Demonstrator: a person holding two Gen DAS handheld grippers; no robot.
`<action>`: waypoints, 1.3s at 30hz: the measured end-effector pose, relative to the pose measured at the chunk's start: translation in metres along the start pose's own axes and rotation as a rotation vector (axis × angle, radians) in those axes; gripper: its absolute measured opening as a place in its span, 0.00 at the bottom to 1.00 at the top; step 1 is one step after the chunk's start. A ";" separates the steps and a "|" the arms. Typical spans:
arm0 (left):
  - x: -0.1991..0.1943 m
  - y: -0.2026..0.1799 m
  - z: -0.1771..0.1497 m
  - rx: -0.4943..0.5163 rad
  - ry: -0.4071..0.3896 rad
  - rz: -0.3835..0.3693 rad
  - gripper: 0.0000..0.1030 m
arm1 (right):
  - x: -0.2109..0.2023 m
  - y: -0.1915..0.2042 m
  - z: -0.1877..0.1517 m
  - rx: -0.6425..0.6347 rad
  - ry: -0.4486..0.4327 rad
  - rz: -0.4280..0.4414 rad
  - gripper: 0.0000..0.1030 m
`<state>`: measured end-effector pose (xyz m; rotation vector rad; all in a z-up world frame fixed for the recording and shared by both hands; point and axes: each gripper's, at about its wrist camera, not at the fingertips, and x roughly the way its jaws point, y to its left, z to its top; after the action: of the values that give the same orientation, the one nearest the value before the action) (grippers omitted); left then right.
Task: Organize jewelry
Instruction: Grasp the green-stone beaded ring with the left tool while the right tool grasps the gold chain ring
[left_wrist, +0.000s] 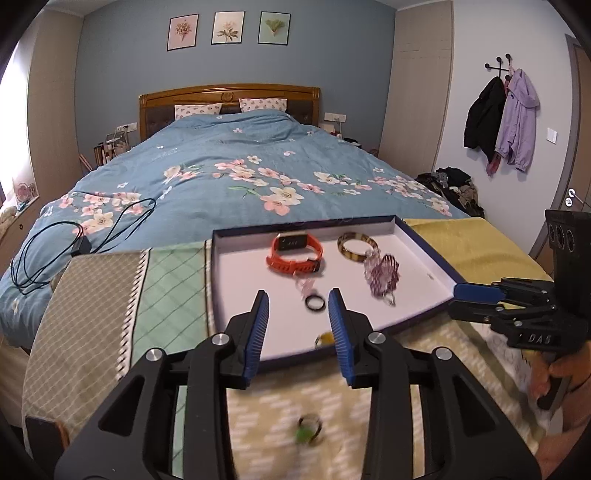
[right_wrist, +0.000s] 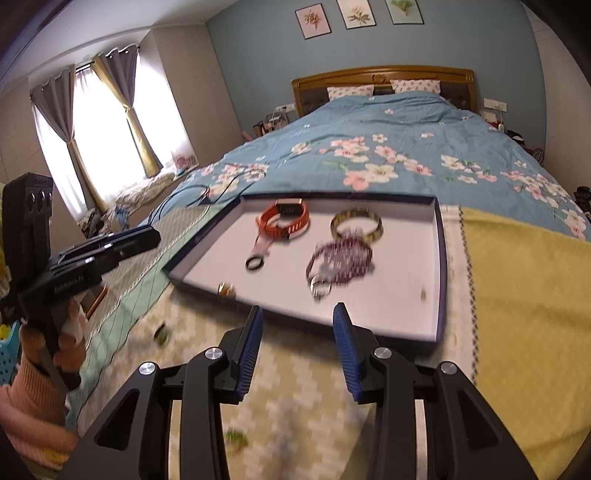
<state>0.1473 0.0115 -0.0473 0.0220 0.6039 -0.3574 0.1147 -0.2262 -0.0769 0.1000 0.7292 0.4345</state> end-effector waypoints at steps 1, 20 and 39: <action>-0.004 0.003 -0.005 -0.001 0.005 0.000 0.33 | -0.002 0.002 -0.006 -0.008 0.018 0.004 0.36; -0.009 -0.012 -0.066 0.061 0.163 -0.043 0.36 | -0.005 0.044 -0.065 -0.141 0.172 0.033 0.36; 0.018 -0.011 -0.068 0.037 0.271 -0.024 0.34 | 0.004 0.036 -0.057 -0.158 0.179 -0.031 0.16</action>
<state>0.1198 0.0040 -0.1128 0.0997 0.8666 -0.3918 0.0669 -0.1950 -0.1132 -0.0997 0.8679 0.4743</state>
